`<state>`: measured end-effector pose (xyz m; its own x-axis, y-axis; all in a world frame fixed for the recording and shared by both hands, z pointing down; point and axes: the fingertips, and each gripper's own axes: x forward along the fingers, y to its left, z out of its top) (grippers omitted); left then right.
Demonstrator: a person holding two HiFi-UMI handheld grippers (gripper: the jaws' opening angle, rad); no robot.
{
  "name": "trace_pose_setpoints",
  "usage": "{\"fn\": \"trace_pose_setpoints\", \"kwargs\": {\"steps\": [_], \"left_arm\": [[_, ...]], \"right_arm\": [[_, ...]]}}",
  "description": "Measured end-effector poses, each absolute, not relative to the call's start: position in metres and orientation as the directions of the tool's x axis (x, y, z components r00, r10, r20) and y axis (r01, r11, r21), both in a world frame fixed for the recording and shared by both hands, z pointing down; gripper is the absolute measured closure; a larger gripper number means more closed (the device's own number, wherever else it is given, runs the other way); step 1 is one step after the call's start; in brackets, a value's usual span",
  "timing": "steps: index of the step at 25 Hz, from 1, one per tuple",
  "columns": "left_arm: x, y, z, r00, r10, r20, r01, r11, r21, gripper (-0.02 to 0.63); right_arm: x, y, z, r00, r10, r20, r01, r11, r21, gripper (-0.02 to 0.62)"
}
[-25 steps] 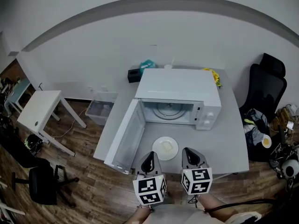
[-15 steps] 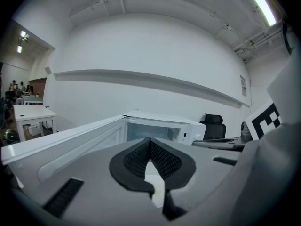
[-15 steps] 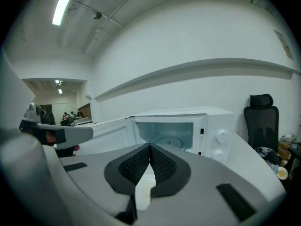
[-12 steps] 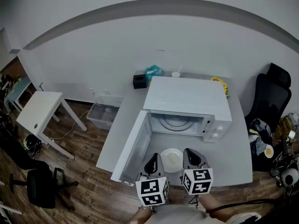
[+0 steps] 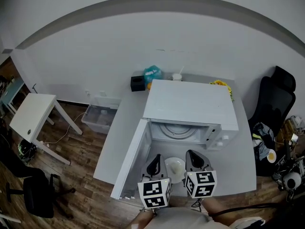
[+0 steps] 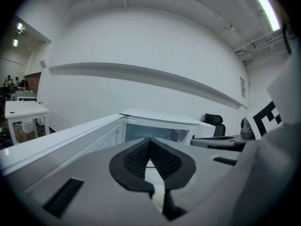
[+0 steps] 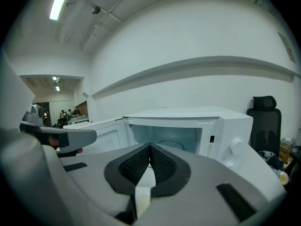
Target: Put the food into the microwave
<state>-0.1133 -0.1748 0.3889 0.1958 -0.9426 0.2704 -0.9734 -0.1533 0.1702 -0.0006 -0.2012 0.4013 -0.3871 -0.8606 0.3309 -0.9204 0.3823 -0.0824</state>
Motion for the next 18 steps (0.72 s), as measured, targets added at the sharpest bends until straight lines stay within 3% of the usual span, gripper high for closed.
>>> {"fn": "trace_pose_setpoints", "kwargs": {"steps": [18], "left_arm": [[-0.099, -0.195, 0.410, 0.129, -0.924, 0.359, -0.986, -0.081, 0.146, 0.603]], "right_arm": [[0.009, -0.219, 0.419, -0.453, -0.813, 0.365, -0.891, 0.427, -0.153, 0.580]]}}
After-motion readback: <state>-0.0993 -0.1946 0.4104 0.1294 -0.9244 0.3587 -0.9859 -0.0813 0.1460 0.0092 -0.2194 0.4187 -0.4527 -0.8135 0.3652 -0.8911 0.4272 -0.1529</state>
